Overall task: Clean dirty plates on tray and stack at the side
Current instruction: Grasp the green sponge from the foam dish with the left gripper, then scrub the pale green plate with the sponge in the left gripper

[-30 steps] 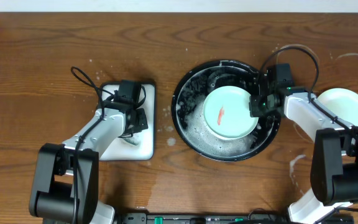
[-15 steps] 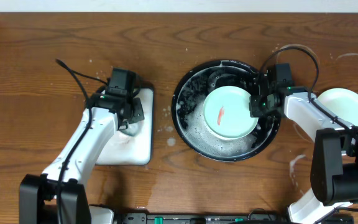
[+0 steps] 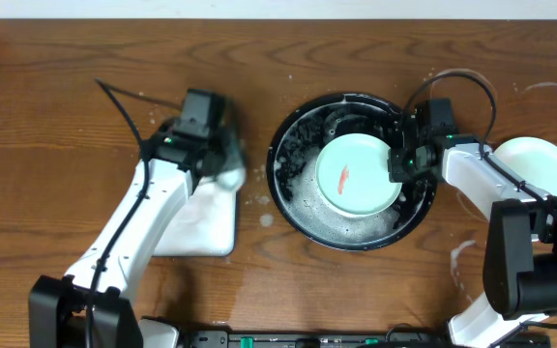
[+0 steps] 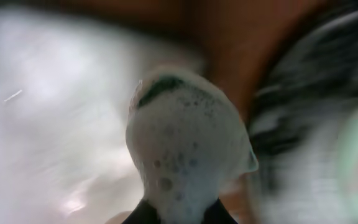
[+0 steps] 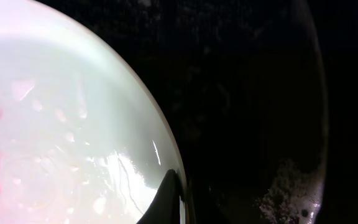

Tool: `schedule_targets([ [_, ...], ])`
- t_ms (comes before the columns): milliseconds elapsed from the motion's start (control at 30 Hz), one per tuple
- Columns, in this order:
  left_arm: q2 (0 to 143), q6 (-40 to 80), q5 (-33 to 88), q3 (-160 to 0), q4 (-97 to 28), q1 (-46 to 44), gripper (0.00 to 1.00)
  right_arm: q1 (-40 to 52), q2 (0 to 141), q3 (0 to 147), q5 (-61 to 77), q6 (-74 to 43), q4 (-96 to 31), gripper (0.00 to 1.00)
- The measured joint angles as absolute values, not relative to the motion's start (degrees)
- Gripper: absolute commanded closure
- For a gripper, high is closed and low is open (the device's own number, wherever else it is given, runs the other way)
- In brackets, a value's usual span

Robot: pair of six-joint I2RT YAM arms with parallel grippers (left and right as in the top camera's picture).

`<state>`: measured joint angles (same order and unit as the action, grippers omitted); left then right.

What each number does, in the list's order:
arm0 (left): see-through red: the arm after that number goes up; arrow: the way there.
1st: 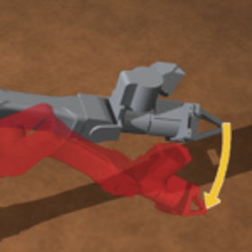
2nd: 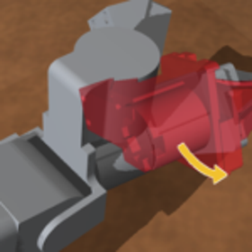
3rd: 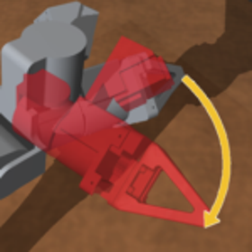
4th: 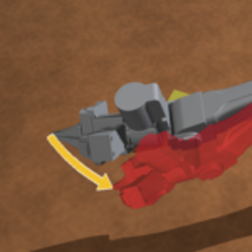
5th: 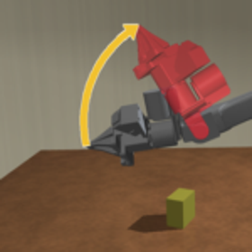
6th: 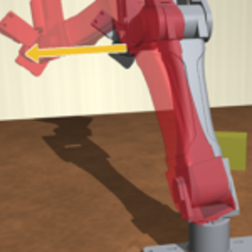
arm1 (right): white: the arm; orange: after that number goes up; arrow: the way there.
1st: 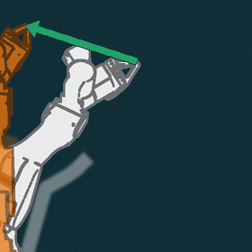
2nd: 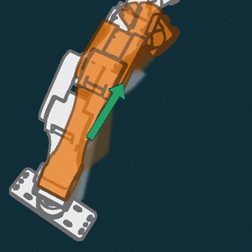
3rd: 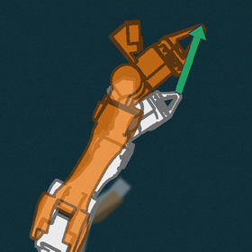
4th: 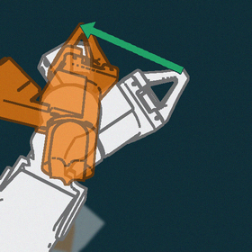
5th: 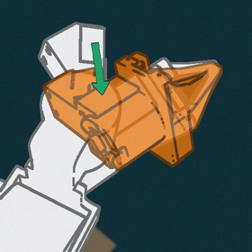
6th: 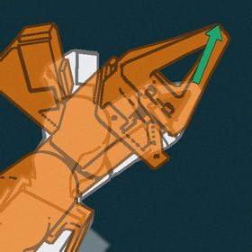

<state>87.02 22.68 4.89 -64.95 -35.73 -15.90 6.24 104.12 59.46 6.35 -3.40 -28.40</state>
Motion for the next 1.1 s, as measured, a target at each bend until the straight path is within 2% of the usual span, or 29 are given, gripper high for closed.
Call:
schedule_targets([
  [233,88.71,31.62,11.11,-66.83,-20.45,-25.89,0.93,6.24,104.12,59.48,6.37,-3.4,-28.45,0.99],
  [433,99.92,38.13,16.34,-67.64,-8.62,-33.95,0.93,6.24,104.12,59.48,6.39,-3.4,-28.45,0.99],
  [700,116.42,40.12,19.88,-78.72,-13.26,-38.89,0.93,6.24,104.12,59.51,6.48,-3.4,-28.47,0.99],
  [933,122.19,40.53,21.39,-81.36,-12.19,-38.81,0.93,6.24,104.12,59.51,6.63,-3.4,-28.47,0.99],
  [1100,122.39,38.13,15.86,-84.23,-22.94,-39.18,0.93,6.24,104.12,59.51,6.68,-3.4,-28.49,0.99],
])
